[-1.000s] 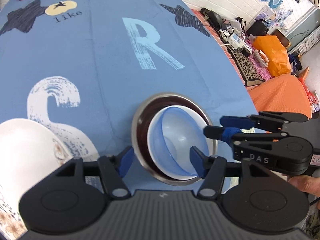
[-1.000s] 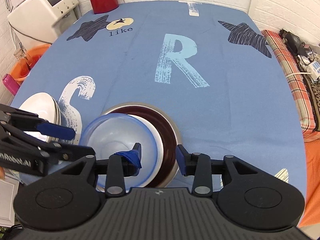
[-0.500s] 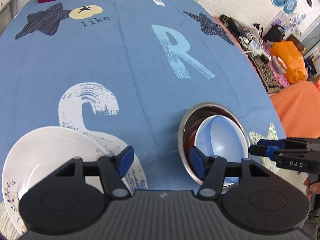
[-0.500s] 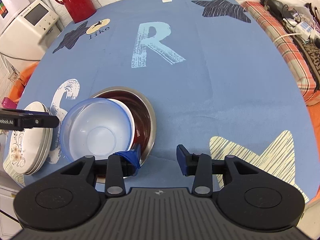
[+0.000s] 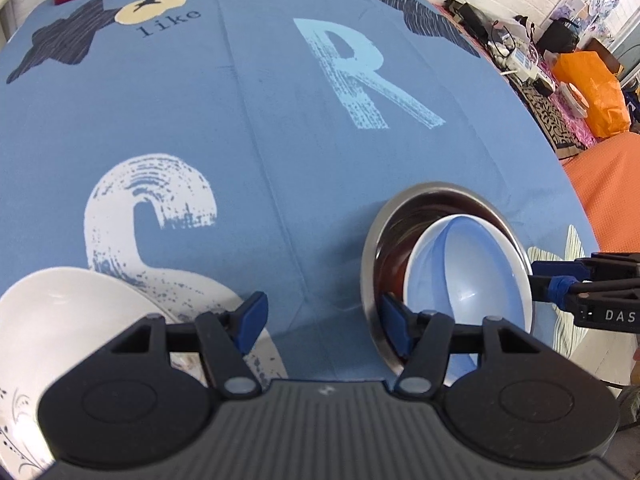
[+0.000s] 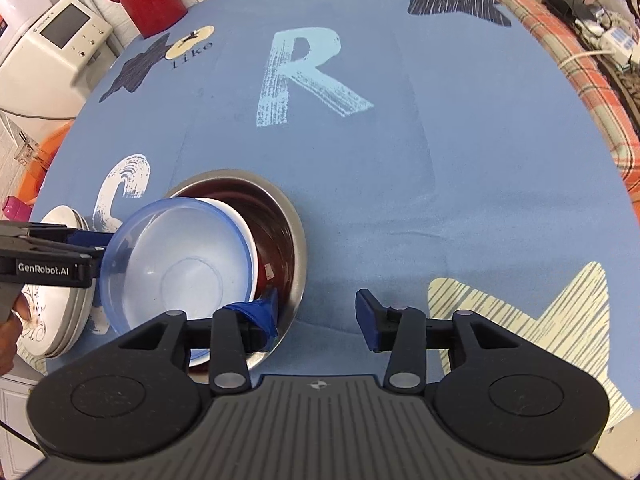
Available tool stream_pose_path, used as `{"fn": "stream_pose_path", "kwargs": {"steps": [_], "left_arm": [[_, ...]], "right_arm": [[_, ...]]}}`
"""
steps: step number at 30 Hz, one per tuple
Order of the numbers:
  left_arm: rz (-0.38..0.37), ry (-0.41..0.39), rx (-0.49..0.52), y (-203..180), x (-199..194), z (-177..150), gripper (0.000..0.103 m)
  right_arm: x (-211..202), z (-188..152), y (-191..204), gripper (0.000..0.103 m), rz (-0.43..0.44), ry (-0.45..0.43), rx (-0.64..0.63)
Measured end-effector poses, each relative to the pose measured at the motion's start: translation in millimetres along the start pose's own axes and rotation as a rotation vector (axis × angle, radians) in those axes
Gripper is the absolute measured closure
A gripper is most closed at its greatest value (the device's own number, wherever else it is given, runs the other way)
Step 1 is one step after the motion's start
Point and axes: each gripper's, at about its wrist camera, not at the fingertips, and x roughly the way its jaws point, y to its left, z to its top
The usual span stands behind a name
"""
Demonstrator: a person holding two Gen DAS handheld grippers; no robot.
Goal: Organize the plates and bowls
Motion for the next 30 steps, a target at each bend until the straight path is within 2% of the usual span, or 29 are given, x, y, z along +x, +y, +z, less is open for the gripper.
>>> {"fn": "stream_pose_path", "kwargs": {"steps": [5,8,12,17,19,21,22,23,27,30], "left_arm": [[-0.009,-0.013,0.001,2,0,0,0.041],[-0.001,-0.031,0.027,-2,-1,-2,0.042],[-0.026,-0.026,0.015,1,0,-1,0.046],[-0.059,-0.025,-0.008,4,0,-2,0.055],[-0.071,-0.036,-0.008,3,-1,-4,0.063],[-0.142,-0.030,-0.040,5,0,-6,0.092],[-0.154,-0.024,-0.055,5,0,-6,0.094],[-0.163,-0.025,-0.065,5,1,-5,0.101],[-0.187,-0.021,-0.129,4,0,-2,0.103],[-0.177,-0.022,-0.121,-2,-3,-1,0.103]], "right_arm": [[8,1,-8,0.074,0.015,-0.010,0.035],[15,-4,-17,0.068,0.038,-0.012,0.124],[13,-4,-8,0.064,-0.012,-0.036,0.081],[14,-2,-11,0.062,-0.014,-0.025,0.089],[14,-3,-11,0.070,0.015,-0.039,0.067],[12,-5,-11,0.089,0.064,-0.060,0.075],[11,-5,-10,0.092,0.089,-0.067,0.080],[11,-5,-9,0.095,0.095,-0.064,0.075],[15,-8,-15,0.098,0.137,-0.025,0.181],[15,-10,-17,0.098,0.149,-0.003,0.248]]}}
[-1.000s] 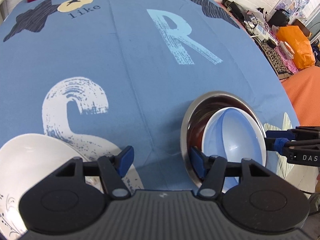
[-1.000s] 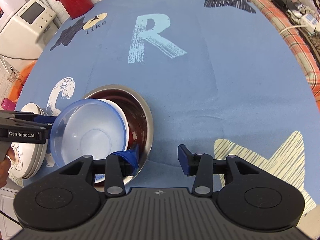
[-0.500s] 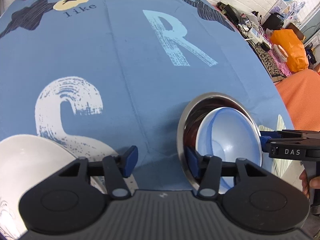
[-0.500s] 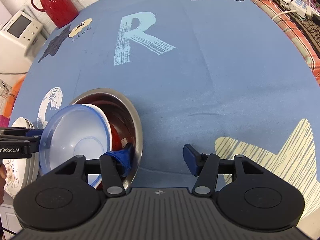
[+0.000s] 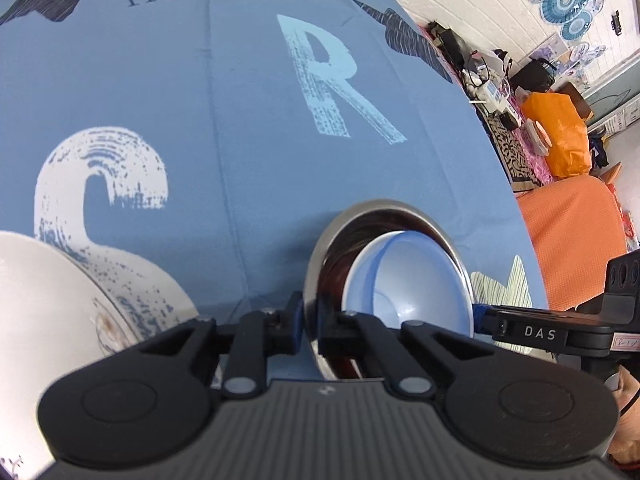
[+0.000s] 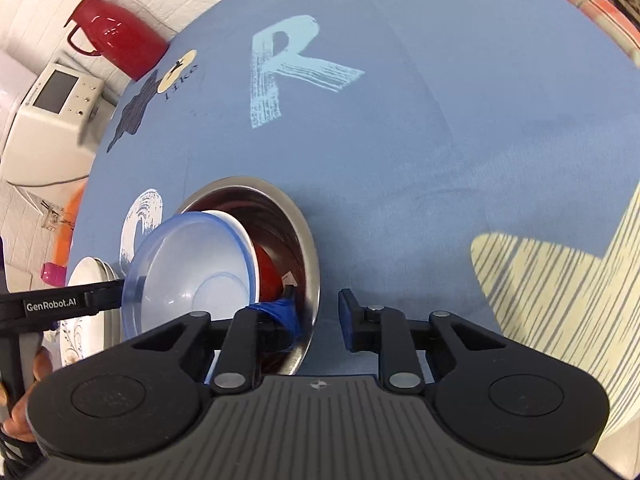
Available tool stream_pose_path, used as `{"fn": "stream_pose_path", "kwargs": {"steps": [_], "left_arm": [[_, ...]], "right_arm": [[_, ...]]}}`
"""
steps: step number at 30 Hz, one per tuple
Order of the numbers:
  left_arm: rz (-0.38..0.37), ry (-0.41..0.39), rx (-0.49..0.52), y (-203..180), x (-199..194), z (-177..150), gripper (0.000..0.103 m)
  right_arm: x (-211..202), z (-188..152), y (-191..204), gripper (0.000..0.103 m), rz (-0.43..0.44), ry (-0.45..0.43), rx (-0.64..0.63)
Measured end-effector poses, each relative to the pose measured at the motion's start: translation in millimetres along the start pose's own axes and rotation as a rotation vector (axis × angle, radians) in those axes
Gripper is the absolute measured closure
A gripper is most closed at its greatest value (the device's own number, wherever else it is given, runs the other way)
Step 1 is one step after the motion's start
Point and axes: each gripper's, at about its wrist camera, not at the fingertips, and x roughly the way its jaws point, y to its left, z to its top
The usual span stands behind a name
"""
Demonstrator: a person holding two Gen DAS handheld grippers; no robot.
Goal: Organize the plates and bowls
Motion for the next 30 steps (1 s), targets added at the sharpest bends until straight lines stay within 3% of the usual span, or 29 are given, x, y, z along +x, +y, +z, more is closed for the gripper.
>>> {"fn": "stream_pose_path", "kwargs": {"steps": [9,14,19,23,26,30], "left_arm": [[0.004,-0.023,-0.007,2,-17,13,0.103],[0.036,-0.025,-0.012,16,-18,14,0.103],[0.038,-0.007,-0.021,28,-9,11,0.103],[0.040,-0.008,0.011,26,-9,11,0.103],[0.031,-0.011,0.012,28,-9,10,0.103],[0.027,-0.019,0.017,28,-10,9,0.103]], "right_arm": [[-8,11,16,0.098,0.006,0.005,0.013],[10,12,26,0.098,0.023,0.046,-0.011],[21,11,34,0.097,-0.026,0.063,-0.057],[21,13,46,0.087,-0.105,0.062,-0.189],[22,15,45,0.084,-0.129,0.073,-0.185],[19,7,51,0.103,-0.102,0.017,-0.230]]}}
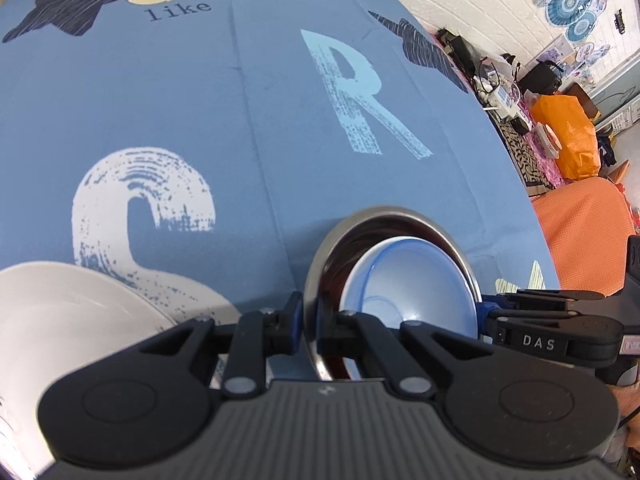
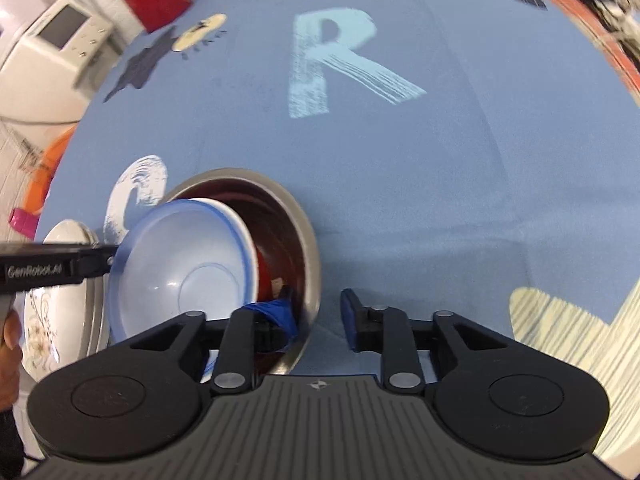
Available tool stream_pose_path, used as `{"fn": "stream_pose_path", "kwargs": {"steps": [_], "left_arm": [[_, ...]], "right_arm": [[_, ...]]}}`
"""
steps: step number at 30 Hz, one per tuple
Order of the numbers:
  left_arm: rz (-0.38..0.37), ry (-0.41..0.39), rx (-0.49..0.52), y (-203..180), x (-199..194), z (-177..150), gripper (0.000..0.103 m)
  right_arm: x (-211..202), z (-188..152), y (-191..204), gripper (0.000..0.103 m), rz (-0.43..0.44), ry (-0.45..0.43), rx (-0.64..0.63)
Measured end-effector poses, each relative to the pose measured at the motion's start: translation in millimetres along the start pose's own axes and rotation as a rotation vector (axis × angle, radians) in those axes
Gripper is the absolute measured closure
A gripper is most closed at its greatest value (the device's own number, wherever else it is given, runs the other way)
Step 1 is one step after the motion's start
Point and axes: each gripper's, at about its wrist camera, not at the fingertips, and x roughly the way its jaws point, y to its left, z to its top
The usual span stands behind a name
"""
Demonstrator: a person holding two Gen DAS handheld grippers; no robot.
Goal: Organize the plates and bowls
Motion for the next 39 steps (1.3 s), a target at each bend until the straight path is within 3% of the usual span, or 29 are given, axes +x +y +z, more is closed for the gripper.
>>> {"fn": "stream_pose_path", "kwargs": {"steps": [7,16,20,28,39], "left_arm": [[-0.008,0.025,-0.026,1,-1,2,0.103],[0.040,0.040,-0.014,-8,-5,10,0.103],[0.071,0.023,-0.013,-12,-16,21,0.103],[0.077,-0.016,-0.043,2,-63,25,0.103],[0.172,-0.073,-0.173,85,-137,-36,0.103]], "right_arm": [[-7,2,1,0.103,0.043,0.004,0.082],[-3,4,-11,0.103,0.084,0.073,0.275],[-7,9,-4,0.103,0.100,0.095,0.290],[-24,27,35,0.103,0.114,0.085,0.205],[4,31,150,0.103,0.127,0.159,-0.038]]}}
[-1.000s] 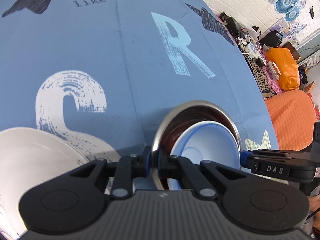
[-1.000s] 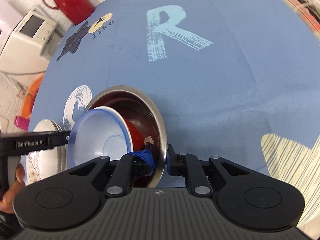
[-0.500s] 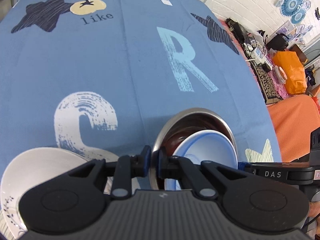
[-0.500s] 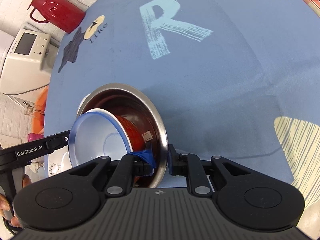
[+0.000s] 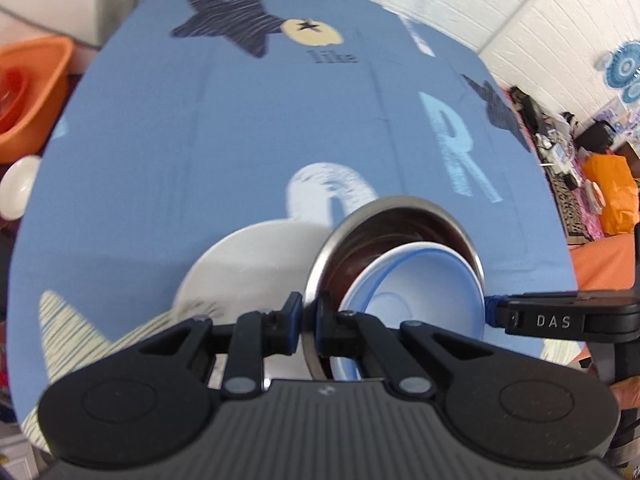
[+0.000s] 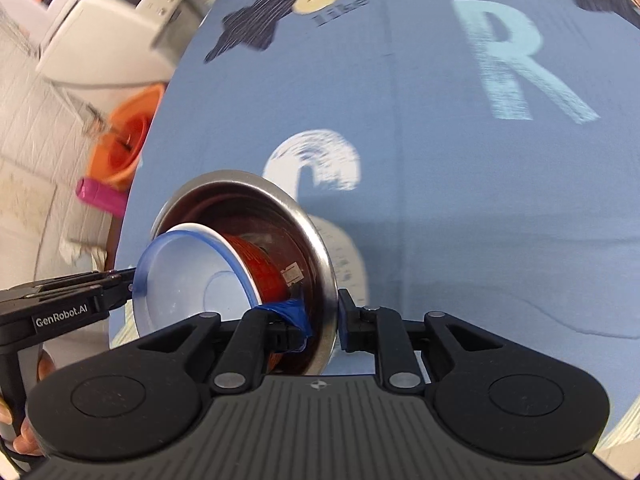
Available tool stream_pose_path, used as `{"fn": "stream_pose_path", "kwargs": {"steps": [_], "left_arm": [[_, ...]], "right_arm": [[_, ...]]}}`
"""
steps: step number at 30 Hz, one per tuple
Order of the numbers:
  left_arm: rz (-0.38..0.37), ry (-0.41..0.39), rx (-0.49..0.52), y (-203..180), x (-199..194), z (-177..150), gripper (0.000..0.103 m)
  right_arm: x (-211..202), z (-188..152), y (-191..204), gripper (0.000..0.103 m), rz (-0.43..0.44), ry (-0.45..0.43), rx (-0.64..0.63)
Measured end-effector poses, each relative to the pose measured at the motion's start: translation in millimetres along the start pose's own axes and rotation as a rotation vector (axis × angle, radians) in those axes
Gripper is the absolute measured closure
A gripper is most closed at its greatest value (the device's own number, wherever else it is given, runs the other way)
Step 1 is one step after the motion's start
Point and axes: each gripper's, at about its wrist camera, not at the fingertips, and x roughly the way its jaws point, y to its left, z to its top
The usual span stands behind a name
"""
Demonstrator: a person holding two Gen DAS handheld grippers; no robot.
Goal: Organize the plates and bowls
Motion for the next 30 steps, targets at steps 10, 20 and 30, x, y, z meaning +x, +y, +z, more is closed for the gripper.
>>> {"fn": "stream_pose_path", "kwargs": {"steps": [10,20,30], "left_arm": [[0.012,0.018,-0.029,44,6,-21,0.103],[0.039,-0.064,0.024,46,-1,-19,0.072],[0.030,-0.220,0.030,50,-36,-15,0.045]], "right_arm": [[33,-1,53,0.102,-0.147,0.031,-0.154],[30,1,58,0.099,-0.170,-0.030,-0.223],[-3,0,33,0.096,-0.094,-0.207,-0.142]]}}
